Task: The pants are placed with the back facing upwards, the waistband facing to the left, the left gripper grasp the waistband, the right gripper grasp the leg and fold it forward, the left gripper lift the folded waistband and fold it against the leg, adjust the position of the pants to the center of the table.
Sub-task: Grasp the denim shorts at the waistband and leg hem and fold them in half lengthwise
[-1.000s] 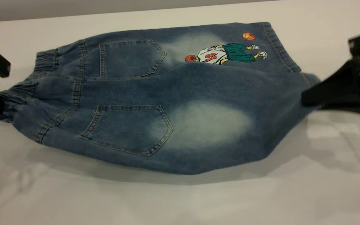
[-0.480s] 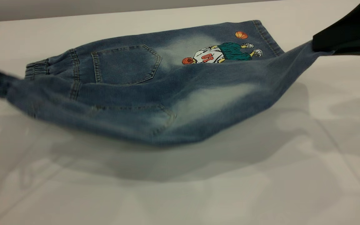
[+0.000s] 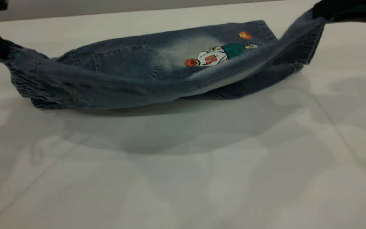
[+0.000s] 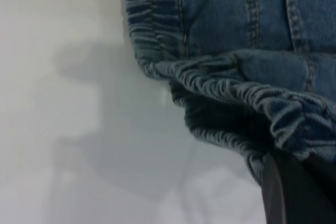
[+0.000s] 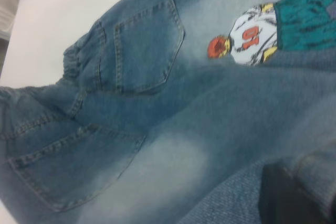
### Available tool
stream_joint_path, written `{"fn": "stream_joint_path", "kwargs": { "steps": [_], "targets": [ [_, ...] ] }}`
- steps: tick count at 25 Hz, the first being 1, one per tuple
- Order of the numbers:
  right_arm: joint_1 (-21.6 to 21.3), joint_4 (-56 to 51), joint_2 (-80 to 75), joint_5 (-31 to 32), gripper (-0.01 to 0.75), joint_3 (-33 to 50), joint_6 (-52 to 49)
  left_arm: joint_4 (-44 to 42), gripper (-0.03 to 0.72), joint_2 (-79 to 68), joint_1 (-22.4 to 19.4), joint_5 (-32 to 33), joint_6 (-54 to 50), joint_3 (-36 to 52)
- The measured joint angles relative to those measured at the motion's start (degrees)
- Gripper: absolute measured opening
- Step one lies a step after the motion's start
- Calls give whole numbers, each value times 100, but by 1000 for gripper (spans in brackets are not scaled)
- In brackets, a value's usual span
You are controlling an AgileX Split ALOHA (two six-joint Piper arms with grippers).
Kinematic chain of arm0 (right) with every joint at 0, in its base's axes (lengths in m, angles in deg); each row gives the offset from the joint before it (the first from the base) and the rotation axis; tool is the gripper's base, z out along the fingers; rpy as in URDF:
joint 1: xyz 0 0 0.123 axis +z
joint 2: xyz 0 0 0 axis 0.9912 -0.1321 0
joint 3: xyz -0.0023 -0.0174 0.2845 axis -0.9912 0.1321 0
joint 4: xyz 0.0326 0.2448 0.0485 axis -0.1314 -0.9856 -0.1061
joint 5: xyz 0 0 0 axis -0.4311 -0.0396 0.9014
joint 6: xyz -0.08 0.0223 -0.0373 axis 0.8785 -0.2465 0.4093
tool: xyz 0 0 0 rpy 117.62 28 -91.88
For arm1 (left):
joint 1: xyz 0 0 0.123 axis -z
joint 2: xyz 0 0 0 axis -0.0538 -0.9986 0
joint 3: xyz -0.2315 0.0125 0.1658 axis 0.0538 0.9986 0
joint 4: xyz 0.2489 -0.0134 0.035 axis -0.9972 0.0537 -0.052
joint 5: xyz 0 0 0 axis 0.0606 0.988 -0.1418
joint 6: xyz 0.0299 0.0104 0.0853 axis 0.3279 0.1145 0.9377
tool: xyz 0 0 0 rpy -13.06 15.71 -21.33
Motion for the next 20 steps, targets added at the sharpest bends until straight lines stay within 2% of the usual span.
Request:
{"fn": "stream_joint_path", "kwargs": {
  "steps": [13,20],
  "targets": [
    [0,179,-1307,59,14,-1626,-330,0,36,-1352,0,94,165,-1552],
    [0,106,-1809,9,14,-2298,248,10,36,-2053,0,-130,302,-2218]
  ]
}}
